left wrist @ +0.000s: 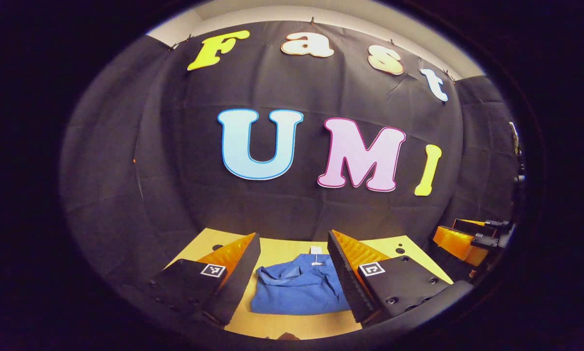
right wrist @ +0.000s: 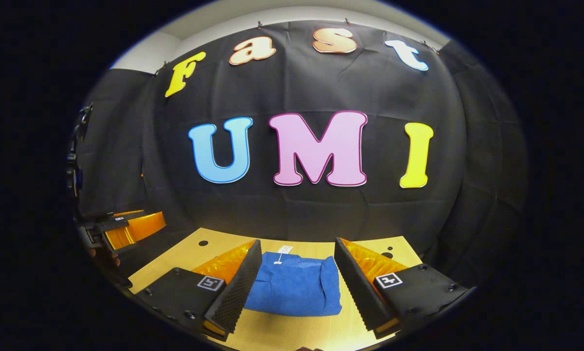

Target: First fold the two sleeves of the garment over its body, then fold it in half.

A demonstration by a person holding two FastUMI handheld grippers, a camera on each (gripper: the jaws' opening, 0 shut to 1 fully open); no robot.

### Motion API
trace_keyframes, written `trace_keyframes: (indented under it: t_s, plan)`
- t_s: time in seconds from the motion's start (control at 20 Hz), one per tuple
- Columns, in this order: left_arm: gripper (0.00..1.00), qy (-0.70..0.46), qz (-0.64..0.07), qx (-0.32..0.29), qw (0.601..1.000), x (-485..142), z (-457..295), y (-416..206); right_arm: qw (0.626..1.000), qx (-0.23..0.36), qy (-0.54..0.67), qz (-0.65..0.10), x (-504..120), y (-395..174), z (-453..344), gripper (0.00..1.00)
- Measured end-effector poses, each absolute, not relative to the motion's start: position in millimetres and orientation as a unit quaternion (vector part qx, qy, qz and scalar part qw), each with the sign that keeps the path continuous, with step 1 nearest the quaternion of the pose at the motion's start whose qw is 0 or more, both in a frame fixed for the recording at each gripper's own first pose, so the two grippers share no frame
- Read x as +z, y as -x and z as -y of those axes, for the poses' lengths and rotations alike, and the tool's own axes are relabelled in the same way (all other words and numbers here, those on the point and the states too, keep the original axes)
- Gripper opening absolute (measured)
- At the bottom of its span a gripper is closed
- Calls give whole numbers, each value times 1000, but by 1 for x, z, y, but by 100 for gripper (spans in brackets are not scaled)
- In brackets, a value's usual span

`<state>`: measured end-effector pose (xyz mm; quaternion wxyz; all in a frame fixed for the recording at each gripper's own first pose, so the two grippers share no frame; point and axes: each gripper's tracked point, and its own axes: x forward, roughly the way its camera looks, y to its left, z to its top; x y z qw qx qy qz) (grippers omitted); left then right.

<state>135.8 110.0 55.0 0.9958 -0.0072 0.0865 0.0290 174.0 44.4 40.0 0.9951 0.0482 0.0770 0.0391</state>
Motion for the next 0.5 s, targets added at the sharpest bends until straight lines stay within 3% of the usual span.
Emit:
trace_keyframes:
  t_s: [0.2,0.5]
  plan:
    - [80,-10,-20,20,1000,79,-110,-97,996,36,-49,-70,49,-131,-71,96]
    - [80,-13,-4,-8,1000,86,-113,-53,997,6,-72,-30,85,-97,-87,96]
